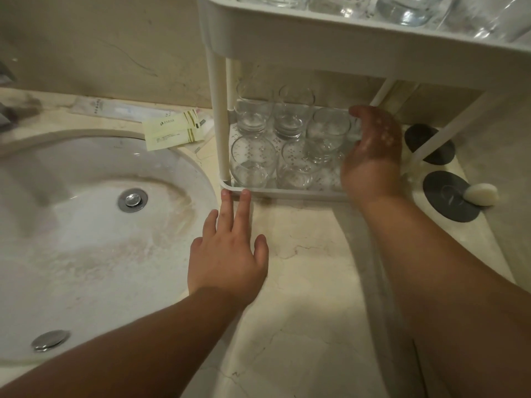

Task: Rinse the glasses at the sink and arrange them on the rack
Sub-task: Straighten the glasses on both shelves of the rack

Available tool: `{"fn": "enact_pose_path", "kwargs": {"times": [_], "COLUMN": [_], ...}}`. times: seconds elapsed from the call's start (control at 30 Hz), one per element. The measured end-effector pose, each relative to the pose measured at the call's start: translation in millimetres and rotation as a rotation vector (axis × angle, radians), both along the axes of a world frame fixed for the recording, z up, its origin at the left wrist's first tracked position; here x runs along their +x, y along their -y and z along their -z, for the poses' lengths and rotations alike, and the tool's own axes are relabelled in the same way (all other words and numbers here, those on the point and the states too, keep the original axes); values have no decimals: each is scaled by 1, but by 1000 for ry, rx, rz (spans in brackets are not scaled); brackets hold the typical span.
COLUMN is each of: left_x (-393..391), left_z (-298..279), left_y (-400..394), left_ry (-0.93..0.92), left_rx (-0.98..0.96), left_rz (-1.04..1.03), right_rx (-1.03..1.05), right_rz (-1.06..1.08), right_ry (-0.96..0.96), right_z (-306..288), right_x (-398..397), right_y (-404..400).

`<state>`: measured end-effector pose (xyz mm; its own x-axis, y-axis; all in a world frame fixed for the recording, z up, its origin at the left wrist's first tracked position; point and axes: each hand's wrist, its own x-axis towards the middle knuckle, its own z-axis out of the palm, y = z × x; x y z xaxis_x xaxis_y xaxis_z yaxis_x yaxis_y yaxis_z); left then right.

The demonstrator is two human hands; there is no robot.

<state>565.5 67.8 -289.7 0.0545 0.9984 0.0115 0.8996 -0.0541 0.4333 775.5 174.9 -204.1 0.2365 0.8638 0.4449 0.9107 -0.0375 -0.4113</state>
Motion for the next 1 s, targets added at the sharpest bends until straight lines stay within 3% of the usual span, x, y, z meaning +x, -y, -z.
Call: {"fn": "enact_pose_path", "kwargs": {"times": [0.1,0.2,0.53,0.73,1.0], "left_x": [0,0,0,0,0], "left_z": [1,1,2,2,2], "left_y": [0,0,0,0,-1], "left_ry": [-1,0,-2,-7,-6], "left_rx": [2,2,-1,0,-3], "left_rz": [-2,-1,2,4,13], "right_rx": [-243,-331,-367,-284,-331], "right_rz": [104,166,160,148,128], "right_ry": [-4,-23,112,190,-127], "right_z": [-4,-6,-7,-2,-2], "right_x": [5,5,0,-6,-20], "right_y": [-8,-10,4,18,33]}}
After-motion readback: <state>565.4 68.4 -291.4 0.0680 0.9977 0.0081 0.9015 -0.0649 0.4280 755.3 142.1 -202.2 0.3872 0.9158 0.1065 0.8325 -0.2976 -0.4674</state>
